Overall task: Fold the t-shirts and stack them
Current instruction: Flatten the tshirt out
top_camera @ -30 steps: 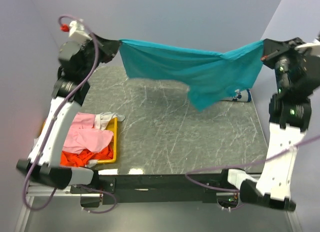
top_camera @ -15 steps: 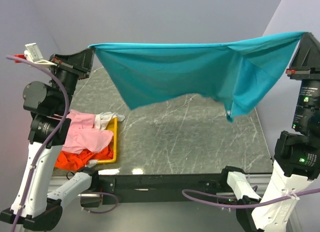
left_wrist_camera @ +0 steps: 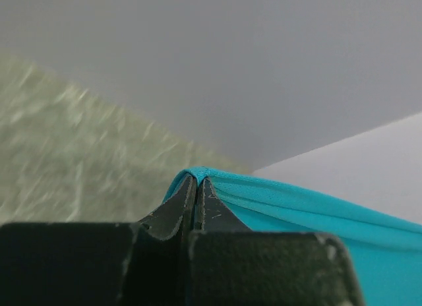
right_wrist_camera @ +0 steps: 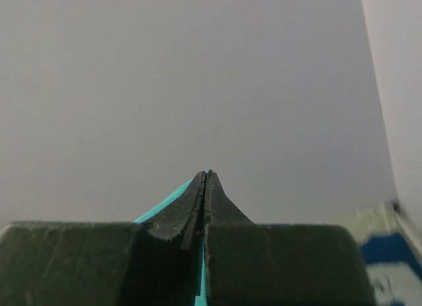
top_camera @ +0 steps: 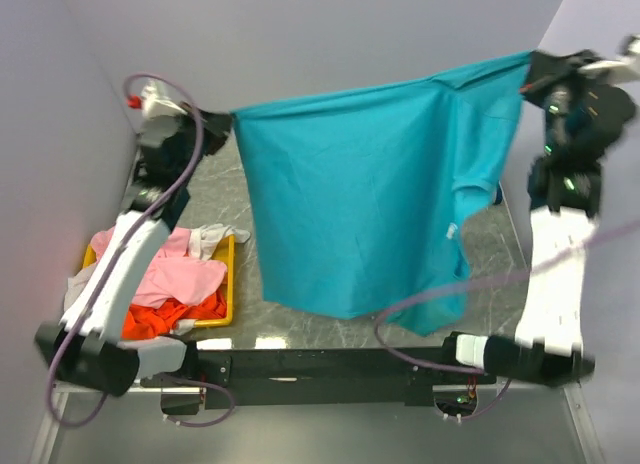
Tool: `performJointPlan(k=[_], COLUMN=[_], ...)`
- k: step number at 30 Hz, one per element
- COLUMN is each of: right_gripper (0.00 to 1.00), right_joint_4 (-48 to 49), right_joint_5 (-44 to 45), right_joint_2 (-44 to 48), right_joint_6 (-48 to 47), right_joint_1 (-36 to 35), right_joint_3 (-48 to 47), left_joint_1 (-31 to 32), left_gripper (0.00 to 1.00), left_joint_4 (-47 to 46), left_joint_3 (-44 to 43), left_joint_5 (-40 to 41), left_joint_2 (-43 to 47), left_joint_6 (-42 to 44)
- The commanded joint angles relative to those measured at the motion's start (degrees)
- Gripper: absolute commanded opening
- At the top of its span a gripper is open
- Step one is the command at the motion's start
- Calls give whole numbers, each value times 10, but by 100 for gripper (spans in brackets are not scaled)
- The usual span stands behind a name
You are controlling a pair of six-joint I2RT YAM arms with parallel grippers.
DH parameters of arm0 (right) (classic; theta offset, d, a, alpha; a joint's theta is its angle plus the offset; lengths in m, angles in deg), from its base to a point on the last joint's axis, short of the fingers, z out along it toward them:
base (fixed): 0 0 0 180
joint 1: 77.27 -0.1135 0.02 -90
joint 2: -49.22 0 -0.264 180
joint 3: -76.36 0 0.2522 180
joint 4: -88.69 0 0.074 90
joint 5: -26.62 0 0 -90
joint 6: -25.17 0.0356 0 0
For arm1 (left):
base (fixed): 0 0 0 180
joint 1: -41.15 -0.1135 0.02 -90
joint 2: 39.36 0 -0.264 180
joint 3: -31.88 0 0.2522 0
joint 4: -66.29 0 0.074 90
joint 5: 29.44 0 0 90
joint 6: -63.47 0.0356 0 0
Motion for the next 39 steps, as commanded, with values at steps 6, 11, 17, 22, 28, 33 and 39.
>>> performJointPlan(k=[6,11,17,22,28,33,39], right_gripper=[26,74,81,79,75,70,70], right_joint_4=[-63,-284,-205,-227,-244,-260,-274], right_joint_5=[-50,-60,-82,-60,-51,-55,-45], right_joint_2=[-337,-551,-428,-341,-271,-251,-232], right_joint_6=[-14,-43,-36,-26,-29,-13,-22], right_joint_1=[-5,-25,-35,-43,-43,-45,-45], right_joint_3=[-50,-243,-24,91,202,253,284], left_joint_1=[-30,-23,0,36,38,26,-19], left_gripper=[43,75,81,86,94,95,96], left_joint_4=[-8,84,113,143,155,147,152], left_joint_3=[4,-148,-130,-73,-61,-83,-107], left_joint_5=[-37,-66,-71,-4,37,44,61], left_joint_2=[-282,-416,-393,-355,-347,-354,-367], left_joint_6=[-3,23,14,7,13,20,29])
